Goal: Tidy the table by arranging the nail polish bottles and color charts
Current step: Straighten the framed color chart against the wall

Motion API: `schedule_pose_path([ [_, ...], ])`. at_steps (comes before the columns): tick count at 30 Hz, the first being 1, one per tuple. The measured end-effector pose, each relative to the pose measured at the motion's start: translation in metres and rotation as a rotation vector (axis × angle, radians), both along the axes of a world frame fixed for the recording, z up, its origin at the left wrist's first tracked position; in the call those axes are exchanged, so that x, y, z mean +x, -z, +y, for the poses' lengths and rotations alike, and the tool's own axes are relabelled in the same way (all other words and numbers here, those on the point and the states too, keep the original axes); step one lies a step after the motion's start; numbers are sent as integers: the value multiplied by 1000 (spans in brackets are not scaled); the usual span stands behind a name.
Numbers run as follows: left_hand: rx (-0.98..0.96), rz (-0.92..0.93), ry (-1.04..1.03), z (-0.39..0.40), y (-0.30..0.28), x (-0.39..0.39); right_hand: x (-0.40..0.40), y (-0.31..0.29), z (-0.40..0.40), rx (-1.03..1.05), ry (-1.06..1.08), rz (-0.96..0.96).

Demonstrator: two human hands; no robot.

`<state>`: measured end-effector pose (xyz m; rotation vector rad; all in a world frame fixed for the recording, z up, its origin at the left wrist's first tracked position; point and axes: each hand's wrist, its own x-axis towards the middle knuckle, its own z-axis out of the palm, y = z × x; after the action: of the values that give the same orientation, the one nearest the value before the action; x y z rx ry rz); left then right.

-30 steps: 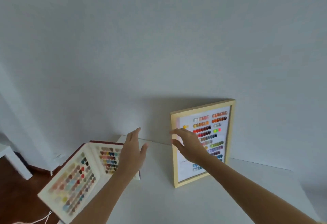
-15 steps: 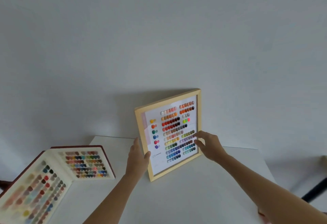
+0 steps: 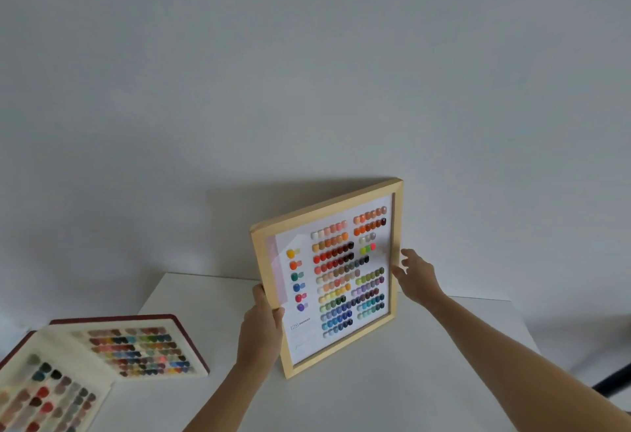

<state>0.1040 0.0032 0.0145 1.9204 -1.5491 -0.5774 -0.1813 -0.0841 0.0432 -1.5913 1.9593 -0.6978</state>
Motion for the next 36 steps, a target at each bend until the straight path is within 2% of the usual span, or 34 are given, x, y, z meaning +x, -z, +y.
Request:
schedule_pose_path([
  [7,12,5,-5,-28,10,13,-2,19,-25,-3,18,-46],
  [23,0,20,92,-115,-6,14,-15,37,-16,-114,164,-168],
  [36,-3,12,93,-133,-6,18,-12,40,-29,-136,170,-162],
])
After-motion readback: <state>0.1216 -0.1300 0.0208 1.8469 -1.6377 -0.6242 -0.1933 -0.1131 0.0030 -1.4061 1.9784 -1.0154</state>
